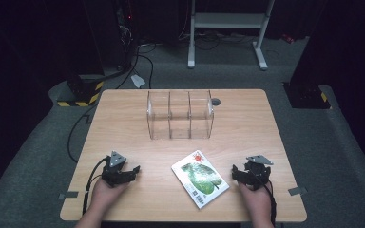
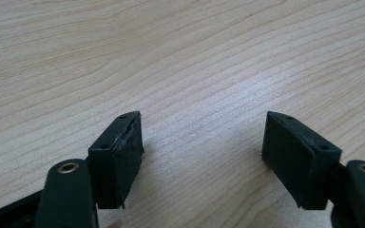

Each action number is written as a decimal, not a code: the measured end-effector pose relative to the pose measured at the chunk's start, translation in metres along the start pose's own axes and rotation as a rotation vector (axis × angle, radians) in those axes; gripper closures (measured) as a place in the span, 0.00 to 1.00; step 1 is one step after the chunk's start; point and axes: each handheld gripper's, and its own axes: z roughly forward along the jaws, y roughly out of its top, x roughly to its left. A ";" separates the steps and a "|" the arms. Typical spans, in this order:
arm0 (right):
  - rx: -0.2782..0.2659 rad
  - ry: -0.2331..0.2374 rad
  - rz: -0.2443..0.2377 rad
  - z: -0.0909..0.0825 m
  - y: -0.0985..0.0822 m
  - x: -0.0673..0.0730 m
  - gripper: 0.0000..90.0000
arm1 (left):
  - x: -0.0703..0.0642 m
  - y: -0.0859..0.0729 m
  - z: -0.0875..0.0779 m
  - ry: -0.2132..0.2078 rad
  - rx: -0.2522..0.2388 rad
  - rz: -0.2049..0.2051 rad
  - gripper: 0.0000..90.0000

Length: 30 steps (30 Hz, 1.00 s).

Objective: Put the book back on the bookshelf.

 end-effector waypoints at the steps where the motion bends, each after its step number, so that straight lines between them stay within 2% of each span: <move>1: 0.000 0.000 0.000 0.000 0.000 0.000 0.15 | 0.000 0.000 0.000 0.000 0.000 0.000 0.33; 20: -0.002 0.008 -0.006 0.000 0.000 -0.001 0.17 | -0.001 0.000 0.000 0.004 0.000 -0.002 0.34; 21: 0.000 0.012 -0.010 0.000 0.000 -0.001 0.19 | -0.001 0.000 0.000 0.002 0.000 -0.002 0.35; 23: -0.003 0.006 -0.009 -0.004 0.001 0.000 0.33 | -0.002 0.001 0.000 0.006 -0.004 0.008 0.36; 24: -0.017 0.002 -0.022 -0.006 0.000 -0.001 0.34 | -0.003 0.001 0.000 0.017 -0.010 0.015 0.38; 25: -0.021 0.018 -0.025 -0.008 0.001 -0.001 0.34 | -0.003 0.002 -0.001 0.028 -0.005 0.015 0.42; 27: -0.025 0.043 -0.017 -0.011 0.001 -0.002 0.35 | -0.004 0.005 0.001 0.009 0.003 -0.004 0.46; 30: -0.052 0.070 -0.007 -0.019 0.001 -0.003 0.37 | -0.010 0.009 0.002 -0.002 -0.004 0.017 0.48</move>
